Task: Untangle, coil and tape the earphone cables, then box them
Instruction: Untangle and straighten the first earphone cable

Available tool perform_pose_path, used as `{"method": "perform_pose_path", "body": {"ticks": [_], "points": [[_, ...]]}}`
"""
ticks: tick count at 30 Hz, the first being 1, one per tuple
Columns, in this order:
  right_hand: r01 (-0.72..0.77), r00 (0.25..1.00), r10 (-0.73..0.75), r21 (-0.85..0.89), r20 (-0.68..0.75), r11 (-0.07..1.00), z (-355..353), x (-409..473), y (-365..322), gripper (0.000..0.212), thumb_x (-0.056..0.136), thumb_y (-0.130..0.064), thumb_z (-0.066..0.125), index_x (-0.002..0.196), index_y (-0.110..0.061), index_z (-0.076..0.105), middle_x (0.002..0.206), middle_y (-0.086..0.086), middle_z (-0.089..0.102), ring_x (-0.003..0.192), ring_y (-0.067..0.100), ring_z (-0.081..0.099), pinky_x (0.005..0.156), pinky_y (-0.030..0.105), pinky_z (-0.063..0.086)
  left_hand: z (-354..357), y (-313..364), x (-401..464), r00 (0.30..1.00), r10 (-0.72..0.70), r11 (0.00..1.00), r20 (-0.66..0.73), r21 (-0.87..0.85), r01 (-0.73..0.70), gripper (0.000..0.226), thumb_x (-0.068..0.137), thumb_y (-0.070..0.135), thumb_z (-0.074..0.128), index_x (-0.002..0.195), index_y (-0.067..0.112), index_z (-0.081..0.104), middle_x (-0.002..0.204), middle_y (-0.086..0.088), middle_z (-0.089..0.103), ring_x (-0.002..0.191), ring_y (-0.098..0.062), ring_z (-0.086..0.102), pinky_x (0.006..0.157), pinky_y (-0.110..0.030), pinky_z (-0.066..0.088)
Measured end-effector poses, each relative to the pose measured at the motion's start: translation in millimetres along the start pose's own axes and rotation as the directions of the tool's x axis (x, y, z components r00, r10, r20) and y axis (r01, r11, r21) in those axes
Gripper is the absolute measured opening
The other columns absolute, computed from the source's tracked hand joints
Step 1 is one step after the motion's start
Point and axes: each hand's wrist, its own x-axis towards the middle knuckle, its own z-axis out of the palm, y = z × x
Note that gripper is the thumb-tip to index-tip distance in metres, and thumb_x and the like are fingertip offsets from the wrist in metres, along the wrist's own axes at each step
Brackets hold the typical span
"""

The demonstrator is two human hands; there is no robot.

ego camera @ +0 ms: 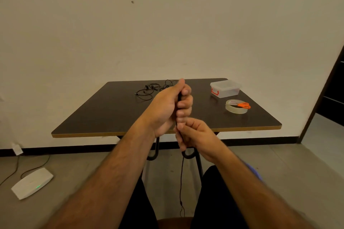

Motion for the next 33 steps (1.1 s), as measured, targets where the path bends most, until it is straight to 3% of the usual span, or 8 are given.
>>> {"method": "perform_pose_path", "body": {"ticks": [6,11,15,19,22,25,29,33], "points": [[-0.02,0.983,0.044,-0.136,0.176,0.99,-0.6,-16.2,-5.9,0.014,0.098,-0.009,0.053,0.108,-0.004,0.063,0.074,0.006,0.067,0.069,0.018,0.067,0.069,0.026,0.053,-14.9,9.9,7.4,0.971,0.156,0.978,-0.182,0.168,-0.126,0.039,0.107,0.04,0.026,0.085,0.017,0.048,0.061,0.002,0.055,0.057,-0.017,0.059,0.056,-0.032,0.052],[-0.014,0.954,0.079,-0.222,0.29,0.975,-9.8,-19.4,-31.4,0.032,0.096,-0.01,0.059,0.127,-0.016,0.061,0.079,0.012,0.065,0.06,0.022,0.061,0.059,0.031,0.052,-23.8,3.9,8.8,0.949,0.207,0.89,-0.238,0.448,-0.082,0.04,0.108,0.038,0.028,0.087,0.013,0.052,0.061,0.001,0.061,0.052,-0.016,0.061,0.05,-0.028,0.049],[0.093,0.991,-0.031,-0.49,0.134,0.867,-10.4,-14.4,-58.5,0.015,0.098,-0.015,0.056,0.107,-0.016,0.068,0.062,-0.009,0.058,0.053,0.004,0.05,0.054,0.018,0.043,-26.3,-8.2,9.8,0.95,0.173,0.834,-0.259,0.552,-0.002,0.04,0.107,0.038,0.031,0.088,0.012,0.054,0.064,-0.001,0.064,0.052,-0.014,0.06,0.051,-0.027,0.046],[0.165,0.968,-0.248,-0.677,-0.027,0.717,-18.1,-5.8,-76.4,0.009,0.092,-0.018,0.065,0.089,-0.019,0.074,0.073,-0.003,0.07,0.069,0.018,0.063,0.068,0.034,0.054,-23.6,-11.7,3.1,0.979,0.057,0.835,-0.196,0.547,0.06,0.044,0.107,0.04,0.03,0.091,0.008,0.055,0.063,-0.002,0.063,0.053,-0.016,0.06,0.05,-0.026,0.047],[0.208,0.935,-0.344,-0.646,-0.09,0.734,-25.6,3.1,-82.4,0.005,0.085,-0.012,0.073,0.084,-0.017,0.072,0.075,0.003,0.071,0.073,0.023,0.067,0.074,0.039,0.057,-18.8,-14.3,-1.0,0.992,-0.032,0.866,-0.124,0.493,0.089,0.047,0.106,0.046,0.029,0.087,0.012,0.056,0.058,-0.001,0.053,0.046,-0.013,0.045,0.047,-0.024,0.038],[0.267,0.939,-0.338,-0.495,-0.058,0.827,-31.5,10.6,-85.0,0.009,0.085,0.001,0.07,0.088,-0.007,0.068,0.071,0.006,0.072,0.069,0.017,0.07,0.073,0.029,0.056,-13.2,-16.6,-2.3,0.986,-0.165,0.927,-0.019,0.338,0.161,0.053,0.101,0.059,0.023,0.08,0.016,0.048,0.057,0.003,0.033,0.047,-0.009,0.023,0.046,-0.022,0.021],[0.312,0.939,-0.341,-0.3,-0.048,0.902,-38.7,19.0,-80.9,0.014,0.089,0.01,0.06,0.093,-0.002,0.065,0.068,0.002,0.069,0.061,0.011,0.063,0.062,0.022,0.052,-8.6,-17.7,1.1,0.968,-0.234,0.965,0.091,0.141,0.22,0.055,0.097,0.065,0.019,0.076,0.019,0.041,0.059,0.005,0.023,0.048,-0.008,0.014,0.044,-0.02,0.014],[0.269,0.953,-0.278,-0.083,-0.118,0.96,-36.5,25.2,-67.6,0.006,0.087,-0.016,0.067,0.091,-0.012,0.07,0.072,0.003,0.066,0.068,0.014,0.061,0.066,0.028,0.052,-7.4,-14.5,4.3,0.949,-0.223,0.969,0.223,-0.051,0.24,0.053,0.095,0.066,0.023,0.077,0.02,0.042,0.054,0.008,0.028,0.046,-0.006,0.013,0.04,-0.016,0.013]]}}
